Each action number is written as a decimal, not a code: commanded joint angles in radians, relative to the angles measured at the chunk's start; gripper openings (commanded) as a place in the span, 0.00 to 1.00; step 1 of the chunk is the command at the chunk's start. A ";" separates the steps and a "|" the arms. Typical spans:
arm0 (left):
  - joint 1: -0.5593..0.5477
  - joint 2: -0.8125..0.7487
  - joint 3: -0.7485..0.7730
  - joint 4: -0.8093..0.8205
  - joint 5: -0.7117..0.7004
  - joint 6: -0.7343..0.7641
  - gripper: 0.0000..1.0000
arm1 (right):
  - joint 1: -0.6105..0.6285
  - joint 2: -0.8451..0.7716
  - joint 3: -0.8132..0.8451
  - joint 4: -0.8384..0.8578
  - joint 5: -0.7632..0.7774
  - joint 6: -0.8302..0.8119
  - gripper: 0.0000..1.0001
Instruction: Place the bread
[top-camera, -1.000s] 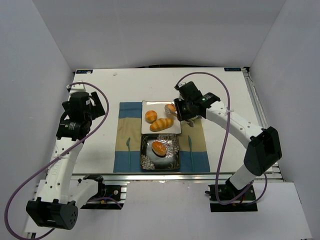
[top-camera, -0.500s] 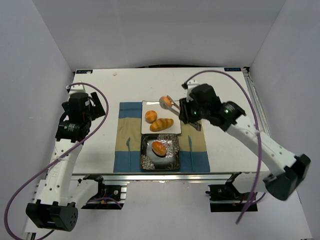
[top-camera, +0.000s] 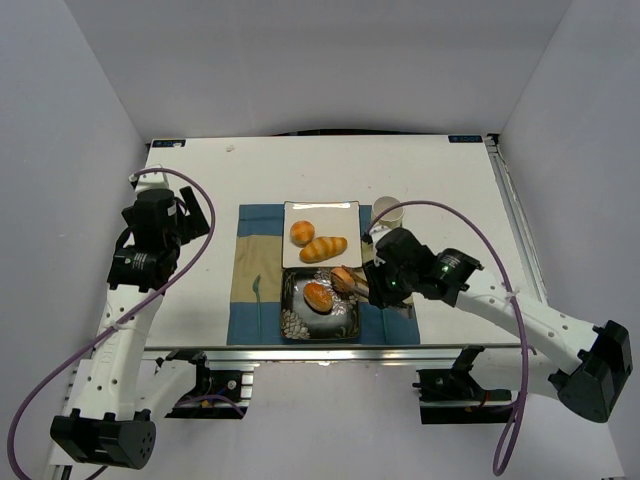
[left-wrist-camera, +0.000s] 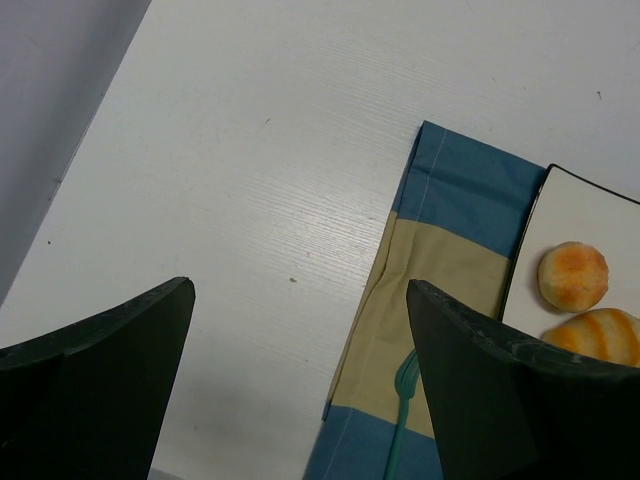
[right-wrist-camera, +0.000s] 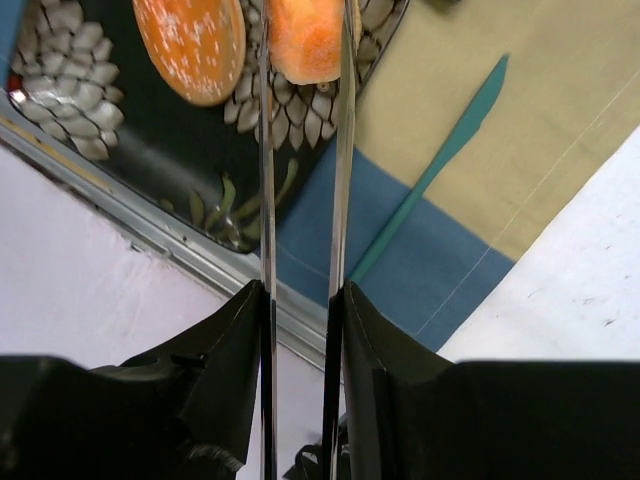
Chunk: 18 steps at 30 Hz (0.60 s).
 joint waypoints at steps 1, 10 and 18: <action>0.005 -0.018 0.009 -0.012 0.010 -0.006 0.98 | 0.022 -0.029 -0.019 0.054 -0.008 0.029 0.33; 0.005 -0.021 0.022 -0.027 0.002 -0.005 0.98 | 0.106 -0.007 -0.038 0.057 0.002 0.064 0.33; 0.005 -0.026 0.032 -0.045 -0.006 0.000 0.98 | 0.161 -0.004 -0.045 0.050 0.038 0.107 0.41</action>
